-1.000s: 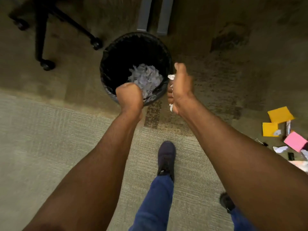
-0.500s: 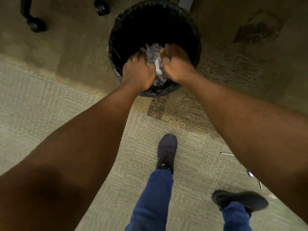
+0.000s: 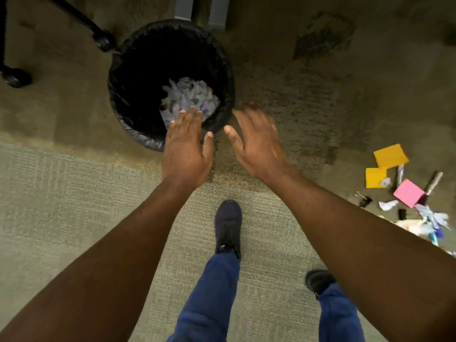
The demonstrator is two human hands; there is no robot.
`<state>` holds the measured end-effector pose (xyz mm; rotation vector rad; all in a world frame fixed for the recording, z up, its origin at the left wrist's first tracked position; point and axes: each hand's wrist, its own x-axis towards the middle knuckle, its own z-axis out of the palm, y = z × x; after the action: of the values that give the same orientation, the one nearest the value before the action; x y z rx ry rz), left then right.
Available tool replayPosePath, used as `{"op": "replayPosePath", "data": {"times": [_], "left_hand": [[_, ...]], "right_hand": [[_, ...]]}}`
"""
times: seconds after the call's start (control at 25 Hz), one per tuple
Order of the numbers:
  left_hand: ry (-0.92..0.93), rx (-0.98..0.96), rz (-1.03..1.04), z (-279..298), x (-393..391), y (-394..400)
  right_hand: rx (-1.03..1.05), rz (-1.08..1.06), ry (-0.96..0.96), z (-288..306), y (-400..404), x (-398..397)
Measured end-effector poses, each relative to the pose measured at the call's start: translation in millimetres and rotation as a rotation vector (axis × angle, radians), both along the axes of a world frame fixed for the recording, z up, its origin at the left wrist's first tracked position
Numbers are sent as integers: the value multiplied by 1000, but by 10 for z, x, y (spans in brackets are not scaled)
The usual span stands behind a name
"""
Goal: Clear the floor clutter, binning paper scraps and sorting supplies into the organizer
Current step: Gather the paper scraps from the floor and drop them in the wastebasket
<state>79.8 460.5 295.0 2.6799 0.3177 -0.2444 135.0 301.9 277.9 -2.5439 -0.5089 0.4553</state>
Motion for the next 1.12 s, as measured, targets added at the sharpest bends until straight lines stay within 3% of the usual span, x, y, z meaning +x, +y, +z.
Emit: {"op": "replayPosePath", "data": {"times": [0.12,0.48,0.68,0.92,1.12], "left_hand": [[-25,-8,-89,19,-137,-515],[300,82,-555,-137,-644,-2533],[432,139,-758,-213,-854,-3515],[519,201,-891,-392,-1023,-4366],[516,166,-879,-792,-959,-4879]], "right_hand": [[-10,-119,47,8,-568,-301],[-117,-448,151,-26,-2683,-1332],[-173,-538,315,-142,-3621,-1836],[-160,-667,404,-312,-4509,-2302],[-158,-699,489,-710,-4968,-2441]]}}
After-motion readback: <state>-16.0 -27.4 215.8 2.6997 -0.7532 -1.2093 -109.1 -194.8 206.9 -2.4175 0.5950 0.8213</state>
